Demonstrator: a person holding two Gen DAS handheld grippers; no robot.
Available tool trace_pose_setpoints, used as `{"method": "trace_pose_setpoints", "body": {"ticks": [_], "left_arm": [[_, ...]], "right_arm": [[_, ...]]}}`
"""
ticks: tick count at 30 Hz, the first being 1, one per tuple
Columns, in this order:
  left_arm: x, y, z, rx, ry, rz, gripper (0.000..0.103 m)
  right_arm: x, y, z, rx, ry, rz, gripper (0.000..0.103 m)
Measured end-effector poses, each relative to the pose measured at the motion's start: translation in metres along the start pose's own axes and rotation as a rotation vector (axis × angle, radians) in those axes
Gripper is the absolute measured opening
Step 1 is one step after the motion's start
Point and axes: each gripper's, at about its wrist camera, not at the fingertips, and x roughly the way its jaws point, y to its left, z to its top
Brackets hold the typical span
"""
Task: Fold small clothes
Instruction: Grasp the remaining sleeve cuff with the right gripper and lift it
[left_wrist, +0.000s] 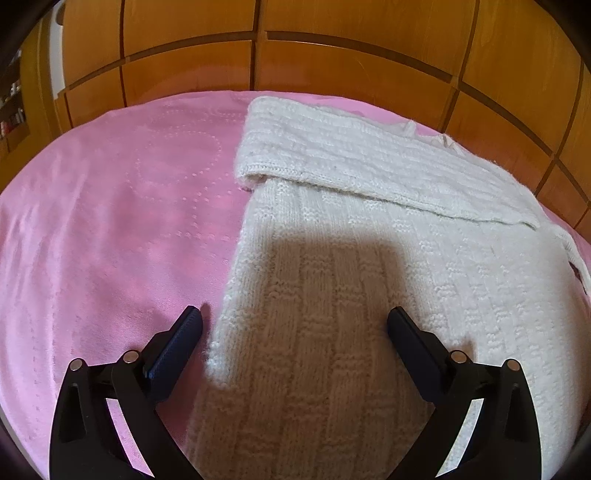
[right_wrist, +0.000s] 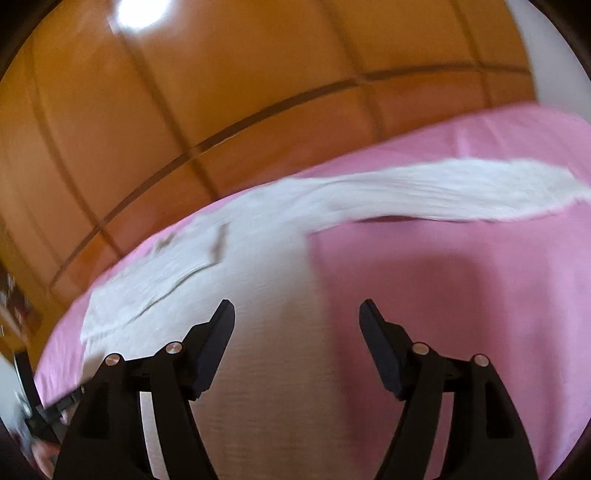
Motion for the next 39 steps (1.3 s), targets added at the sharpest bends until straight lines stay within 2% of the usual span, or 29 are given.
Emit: {"method": "trace_pose_setpoints", "body": {"ticks": [4, 7, 13, 17, 21, 24, 26, 28, 32, 39], "left_arm": [[0.000, 0.001, -0.001, -0.003, -0.006, -0.003, 0.099], [0.000, 0.001, -0.001, -0.004, -0.006, -0.004, 0.099], [0.001, 0.001, -0.001, -0.005, -0.008, -0.009, 0.099], [0.002, 0.001, -0.001, -0.006, -0.011, -0.011, 0.099], [0.002, 0.000, -0.002, -0.006, -0.017, -0.011, 0.099], [0.002, 0.000, -0.003, -0.008, -0.024, -0.011, 0.099], [0.002, 0.000, -0.003, -0.009, -0.026, -0.013, 0.099], [0.001, 0.000, -0.003, -0.010, -0.028, -0.016, 0.099], [0.001, 0.001, -0.003, -0.015, -0.034, -0.021, 0.099], [0.000, 0.002, -0.004, -0.023, -0.044, -0.035, 0.099]], "right_arm": [[-0.004, -0.073, 0.024, 0.231, -0.001, -0.082, 0.070], [-0.004, -0.111, 0.038, 0.300, -0.019, -0.120, 0.070], [-0.008, -0.171, 0.062, 0.468, -0.091, -0.111, 0.069], [-0.004, -0.200, 0.073, 0.553, -0.134, -0.122, 0.059], [-0.005, -0.220, 0.087, 0.592, -0.141, -0.147, 0.053], [-0.004, -0.235, 0.095, 0.653, -0.139, -0.162, 0.036], [-0.002, -0.248, 0.098, 0.700, -0.123, -0.166, 0.019], [-0.002, -0.255, 0.101, 0.735, -0.104, -0.168, 0.012], [-0.004, -0.251, 0.112, 0.727, -0.107, -0.166, 0.010], [-0.008, -0.194, 0.148, 0.576, -0.108, -0.162, 0.010]]}}
